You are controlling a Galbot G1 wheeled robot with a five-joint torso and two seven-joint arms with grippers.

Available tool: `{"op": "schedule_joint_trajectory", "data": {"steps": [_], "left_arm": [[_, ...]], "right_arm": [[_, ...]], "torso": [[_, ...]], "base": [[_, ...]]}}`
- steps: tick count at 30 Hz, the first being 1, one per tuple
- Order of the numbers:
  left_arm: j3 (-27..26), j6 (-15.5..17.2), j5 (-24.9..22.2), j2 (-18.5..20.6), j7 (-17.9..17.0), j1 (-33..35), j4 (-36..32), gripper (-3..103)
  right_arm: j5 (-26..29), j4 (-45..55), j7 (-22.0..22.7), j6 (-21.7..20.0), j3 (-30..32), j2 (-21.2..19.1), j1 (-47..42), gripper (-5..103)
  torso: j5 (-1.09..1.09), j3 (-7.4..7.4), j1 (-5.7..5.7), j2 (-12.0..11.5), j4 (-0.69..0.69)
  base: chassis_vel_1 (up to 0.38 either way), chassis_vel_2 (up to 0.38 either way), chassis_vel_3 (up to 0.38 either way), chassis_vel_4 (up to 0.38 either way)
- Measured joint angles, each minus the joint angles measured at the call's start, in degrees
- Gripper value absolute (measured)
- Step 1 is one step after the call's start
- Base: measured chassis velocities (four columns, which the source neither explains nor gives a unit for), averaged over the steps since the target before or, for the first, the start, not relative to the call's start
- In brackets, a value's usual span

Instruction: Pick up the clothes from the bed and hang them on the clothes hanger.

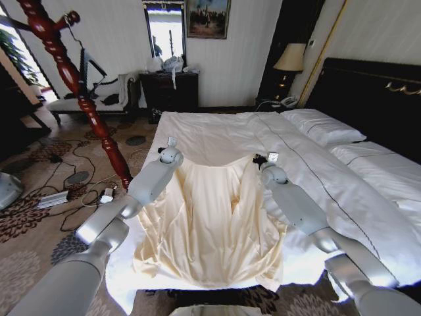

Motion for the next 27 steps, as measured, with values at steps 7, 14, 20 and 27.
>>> {"op": "schedule_joint_trajectory", "data": {"steps": [7,14,20,27], "left_arm": [[1.39,2.35,-2.03,1.65,2.31,2.32,-3.41,7],[1.22,2.85,-3.78,4.58,5.70,4.09,-6.05,35],[2.00,1.74,-5.01,7.46,8.24,4.79,-9.33,56],[2.11,0.47,-10.80,12.89,10.20,7.36,-17.11,83]], "right_arm": [[-0.64,0.28,-2.72,-0.85,-1.15,0.58,-1.54,1],[-0.33,3.46,-3.74,-1.90,-1.75,-0.87,-3.64,23],[1.18,4.68,-3.43,-2.68,-0.20,-2.05,-4.82,45],[5.02,10.07,-3.69,-3.52,1.64,-5.29,-8.30,78]], "torso": [[0.01,0.00,0.00,0.00,0.00],[0.00,0.00,0.00,0.00,0.00],[0.00,0.00,0.00,0.00,0.01],[0.00,0.00,0.00,0.00,0.03]], "base": [[0.000,0.000,0.000,0.000],[0.000,0.000,0.000,0.000],[0.000,0.000,0.000,0.000],[0.000,0.000,0.000,0.000]]}}
